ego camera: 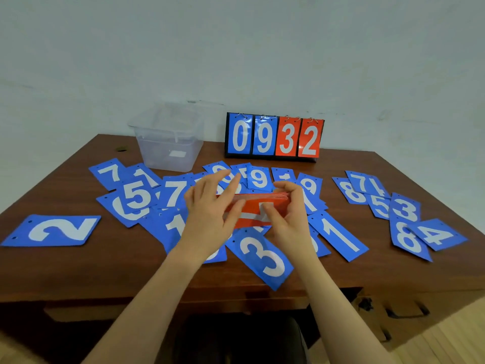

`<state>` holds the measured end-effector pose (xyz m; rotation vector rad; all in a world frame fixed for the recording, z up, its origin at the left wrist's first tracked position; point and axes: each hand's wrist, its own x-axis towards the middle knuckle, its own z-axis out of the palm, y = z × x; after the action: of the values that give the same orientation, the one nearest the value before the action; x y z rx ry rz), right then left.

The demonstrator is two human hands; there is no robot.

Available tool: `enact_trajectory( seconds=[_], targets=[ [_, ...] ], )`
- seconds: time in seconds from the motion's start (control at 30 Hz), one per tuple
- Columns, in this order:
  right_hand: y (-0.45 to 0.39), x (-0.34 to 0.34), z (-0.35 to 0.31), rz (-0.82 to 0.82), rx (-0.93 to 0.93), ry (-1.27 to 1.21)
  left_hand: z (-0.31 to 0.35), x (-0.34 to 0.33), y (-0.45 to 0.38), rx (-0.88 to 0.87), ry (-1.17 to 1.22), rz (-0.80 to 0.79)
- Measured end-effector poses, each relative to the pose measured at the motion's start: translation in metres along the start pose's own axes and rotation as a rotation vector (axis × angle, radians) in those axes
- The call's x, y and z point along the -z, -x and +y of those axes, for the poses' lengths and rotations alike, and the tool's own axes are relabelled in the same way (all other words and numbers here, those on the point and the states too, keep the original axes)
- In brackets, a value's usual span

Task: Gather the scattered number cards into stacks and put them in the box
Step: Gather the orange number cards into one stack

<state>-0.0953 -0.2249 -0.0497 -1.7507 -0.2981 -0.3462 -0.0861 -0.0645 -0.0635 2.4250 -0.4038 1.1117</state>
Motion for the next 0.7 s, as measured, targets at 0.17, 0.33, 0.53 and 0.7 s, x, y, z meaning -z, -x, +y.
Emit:
enact_trajectory(
  seconds=[0.17, 0.33, 0.53, 0.7],
  targets=[
    [0.005, -0.008, -0.022, -0.059, 0.089, -0.017, 0.001, 0.023, -0.006, -0.253, 0.045, -0.062],
    [0.004, -0.012, -0.030, -0.016, 0.113, 0.007, 0.005, 0.029, -0.001, -0.190, 0.151, -0.074],
    [-0.018, -0.027, -0.010, 0.165, 0.017, 0.155, 0.016, 0.022, -0.006, 0.390, 0.432, 0.072],
    [-0.040, -0.049, 0.012, 0.028, -0.112, 0.015, -0.008, -0.003, -0.029, 0.646, 0.460, 0.127]
  ],
)
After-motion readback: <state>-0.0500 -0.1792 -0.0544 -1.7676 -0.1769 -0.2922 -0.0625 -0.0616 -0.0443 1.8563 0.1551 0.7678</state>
